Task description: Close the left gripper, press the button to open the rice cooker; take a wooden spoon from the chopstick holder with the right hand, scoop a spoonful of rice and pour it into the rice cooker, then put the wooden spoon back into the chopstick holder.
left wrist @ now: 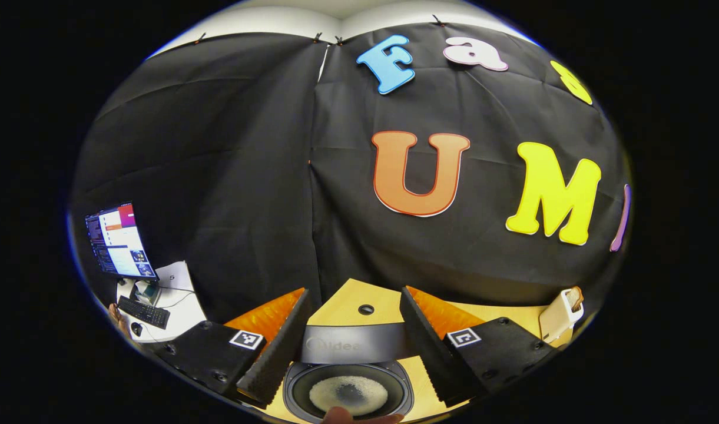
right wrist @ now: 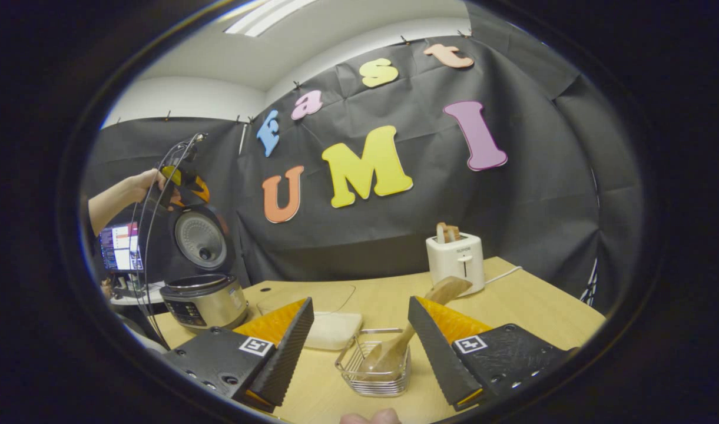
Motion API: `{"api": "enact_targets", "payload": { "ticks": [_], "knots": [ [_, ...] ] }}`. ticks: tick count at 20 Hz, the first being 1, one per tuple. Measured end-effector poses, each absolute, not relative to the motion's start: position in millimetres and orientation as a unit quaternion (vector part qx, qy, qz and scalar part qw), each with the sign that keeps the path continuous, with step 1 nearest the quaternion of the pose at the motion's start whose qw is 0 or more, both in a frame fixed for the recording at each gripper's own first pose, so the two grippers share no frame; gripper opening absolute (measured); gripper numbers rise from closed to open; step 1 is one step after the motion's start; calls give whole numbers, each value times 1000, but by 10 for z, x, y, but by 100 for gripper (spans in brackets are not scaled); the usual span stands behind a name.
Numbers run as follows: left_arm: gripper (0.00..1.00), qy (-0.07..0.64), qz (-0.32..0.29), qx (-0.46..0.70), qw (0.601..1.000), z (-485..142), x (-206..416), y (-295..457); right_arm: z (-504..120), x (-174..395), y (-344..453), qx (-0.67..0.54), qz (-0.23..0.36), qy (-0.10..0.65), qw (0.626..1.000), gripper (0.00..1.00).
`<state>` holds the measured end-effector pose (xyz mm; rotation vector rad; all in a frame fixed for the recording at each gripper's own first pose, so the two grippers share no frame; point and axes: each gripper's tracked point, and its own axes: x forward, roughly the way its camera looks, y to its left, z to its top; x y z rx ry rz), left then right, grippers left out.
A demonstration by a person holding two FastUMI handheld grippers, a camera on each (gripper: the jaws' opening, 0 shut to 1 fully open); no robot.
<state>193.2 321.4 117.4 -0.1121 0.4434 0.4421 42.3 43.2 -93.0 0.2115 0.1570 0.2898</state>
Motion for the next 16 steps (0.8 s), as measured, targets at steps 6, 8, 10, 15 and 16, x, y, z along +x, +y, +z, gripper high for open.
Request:
{"api": "enact_targets", "payload": {
  "ticks": [6, 8, 10, 15, 16],
  "knots": [
    [98, 220, 229, -27, 948, 1038, 1561, 2994, -955, 290, 436, 109, 150, 78, 980, 95],
    [98, 221, 227, -27, 948, 995, 1437, 2920, -1016, 258, 464, 112, 154, 88, 978, 100],
    [98, 228, 225, -34, 947, 894, 1264, 2802, -1045, 209, 533, 111, 164, 96, 975, 96],
    [98, 239, 210, -50, 947, 564, 875, 2541, -971, 90, 558, 88, 176, 81, 977, 95],
    [98, 240, 208, -54, 947, 509, 823, 2506, -963, 79, 540, 86, 175, 79, 978, 95]
  ]
}}
